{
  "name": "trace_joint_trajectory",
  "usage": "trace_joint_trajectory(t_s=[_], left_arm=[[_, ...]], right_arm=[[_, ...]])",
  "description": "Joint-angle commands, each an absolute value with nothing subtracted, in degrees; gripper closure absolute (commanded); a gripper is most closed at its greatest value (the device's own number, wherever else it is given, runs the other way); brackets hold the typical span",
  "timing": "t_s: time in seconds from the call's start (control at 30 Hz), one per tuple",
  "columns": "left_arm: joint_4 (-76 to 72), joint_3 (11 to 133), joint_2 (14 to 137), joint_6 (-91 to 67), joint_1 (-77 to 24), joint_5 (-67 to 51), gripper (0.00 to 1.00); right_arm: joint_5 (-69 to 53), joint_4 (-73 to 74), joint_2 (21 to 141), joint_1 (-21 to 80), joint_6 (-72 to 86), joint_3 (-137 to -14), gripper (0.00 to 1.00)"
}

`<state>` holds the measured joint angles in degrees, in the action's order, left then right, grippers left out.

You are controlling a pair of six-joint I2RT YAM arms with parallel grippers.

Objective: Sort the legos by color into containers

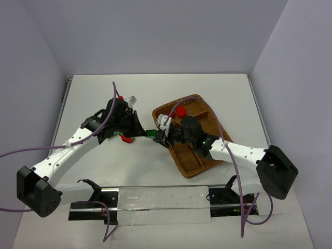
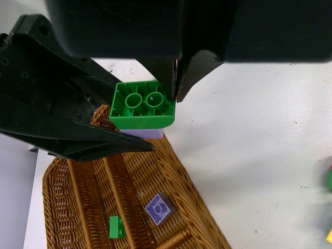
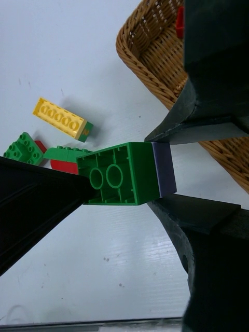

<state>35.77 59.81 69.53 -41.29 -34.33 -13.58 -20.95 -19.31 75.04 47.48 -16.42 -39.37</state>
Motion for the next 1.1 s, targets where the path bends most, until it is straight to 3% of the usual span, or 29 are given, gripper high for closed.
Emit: trace_joint_trajectory(t_s=[0.0,0.13,0.23,0.73,1.07], left_arm=[[33.05,60.64,67.75,-40.96,-33.93,-14.82,1.0],[33.31,60.94,67.14,-41.04,-33.6,-13.72,1.0],[33.4,61.0,66.56,-41.01,-32.96,-13.71,1.0],[32.58,59.22,65.83,-41.13,-31.29,-15.32,1.0],[34.1,58.52,65.84,-40.96,-31.09,-13.64,1.0]], right_arm=[[-22.59,-22.15,76.06,47.97,-15.07,-42.8,0.62],[-21.96,-22.68,76.55,47.9,-14.04,-42.34,0.91],[-20.4,-24.16,76.35,47.99,-13.1,-41.19,1.0],[-3.51,-22.83,77.09,49.17,-14.42,-41.58,1.0],[-3.94,-24.41,77.78,49.83,-12.84,-41.31,1.0]])
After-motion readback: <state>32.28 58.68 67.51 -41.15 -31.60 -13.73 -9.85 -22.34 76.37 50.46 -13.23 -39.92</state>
